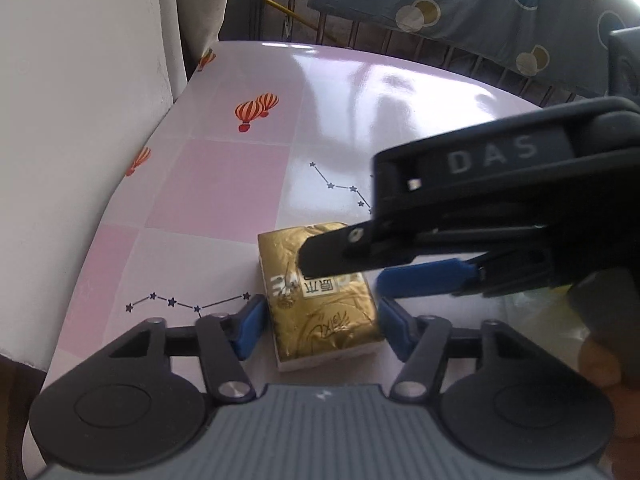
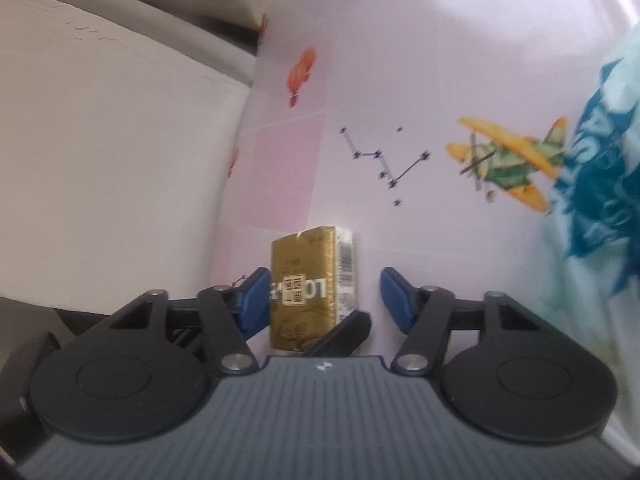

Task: Organize soft objects
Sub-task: 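Grasp the gold tissue pack with the right gripper, then carry the gold tissue pack into the cardboard box and open the right gripper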

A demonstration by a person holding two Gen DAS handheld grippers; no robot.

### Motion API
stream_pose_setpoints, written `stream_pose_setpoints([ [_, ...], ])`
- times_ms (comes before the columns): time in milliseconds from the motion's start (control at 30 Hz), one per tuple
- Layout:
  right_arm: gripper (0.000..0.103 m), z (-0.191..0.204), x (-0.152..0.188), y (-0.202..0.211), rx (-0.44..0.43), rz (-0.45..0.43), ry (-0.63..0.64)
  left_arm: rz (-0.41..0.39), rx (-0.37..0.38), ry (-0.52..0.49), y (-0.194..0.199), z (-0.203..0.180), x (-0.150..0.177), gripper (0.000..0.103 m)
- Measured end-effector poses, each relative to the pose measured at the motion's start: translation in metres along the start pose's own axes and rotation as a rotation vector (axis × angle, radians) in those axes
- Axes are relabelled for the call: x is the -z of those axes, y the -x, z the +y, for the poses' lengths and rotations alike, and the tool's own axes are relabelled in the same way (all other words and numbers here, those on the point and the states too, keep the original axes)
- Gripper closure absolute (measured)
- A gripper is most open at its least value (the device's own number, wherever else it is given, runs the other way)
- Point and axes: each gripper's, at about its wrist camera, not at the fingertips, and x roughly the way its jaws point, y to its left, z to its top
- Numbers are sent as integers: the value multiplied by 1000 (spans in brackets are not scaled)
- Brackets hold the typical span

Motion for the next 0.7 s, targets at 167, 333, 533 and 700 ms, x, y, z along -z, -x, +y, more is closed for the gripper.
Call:
stream_pose_setpoints([
  [167,53,10,4,0,10,10,17,4,15,2,9,-4,1,44],
  [333,56,19,14,20,-11,3,35,-35,11,-21,38,-15,4,44],
  [533,56,35,30,79,-41,-67,91,-124,17,-80,92,-49,5,44],
  [700,56,31,49,151,-78,-164,105,-201,49,-159,140,-99,7,44],
])
